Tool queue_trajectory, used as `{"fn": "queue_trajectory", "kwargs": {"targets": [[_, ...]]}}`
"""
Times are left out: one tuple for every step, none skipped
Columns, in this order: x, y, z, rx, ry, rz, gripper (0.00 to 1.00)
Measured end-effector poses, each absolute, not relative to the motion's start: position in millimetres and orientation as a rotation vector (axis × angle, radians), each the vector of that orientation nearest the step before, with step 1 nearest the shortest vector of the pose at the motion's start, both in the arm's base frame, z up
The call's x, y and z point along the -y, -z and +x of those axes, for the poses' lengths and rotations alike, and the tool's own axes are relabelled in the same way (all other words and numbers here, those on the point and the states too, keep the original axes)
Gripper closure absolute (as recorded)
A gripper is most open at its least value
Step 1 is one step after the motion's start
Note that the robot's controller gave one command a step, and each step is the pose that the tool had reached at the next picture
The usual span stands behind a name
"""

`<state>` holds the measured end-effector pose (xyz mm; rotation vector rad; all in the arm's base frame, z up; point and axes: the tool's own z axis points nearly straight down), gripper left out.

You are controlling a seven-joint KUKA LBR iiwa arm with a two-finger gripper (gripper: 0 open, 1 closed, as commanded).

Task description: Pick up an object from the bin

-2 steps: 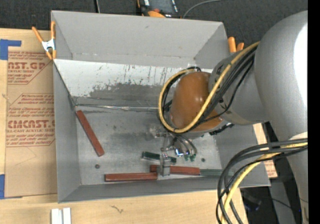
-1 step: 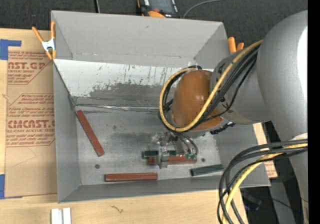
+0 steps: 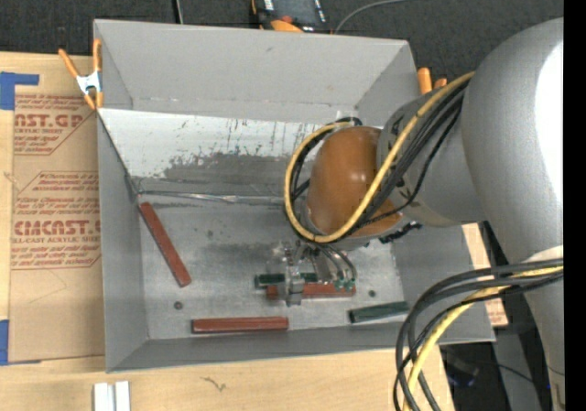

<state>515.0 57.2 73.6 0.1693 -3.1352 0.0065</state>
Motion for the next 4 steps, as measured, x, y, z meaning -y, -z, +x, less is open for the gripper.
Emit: {"fn": "queue_trajectory", "kwargs": {"targets": [[-8, -74, 504.3, 3.150, 0.006, 0.082, 1.00], [47, -73, 483.1, 3.146, 0.002, 0.134, 1.00], [95, -73, 489.3, 3.134, 0.011, 0.328, 1.00], [97, -71, 488.6, 3.134, 0.001, 0.330, 0.00]]}}
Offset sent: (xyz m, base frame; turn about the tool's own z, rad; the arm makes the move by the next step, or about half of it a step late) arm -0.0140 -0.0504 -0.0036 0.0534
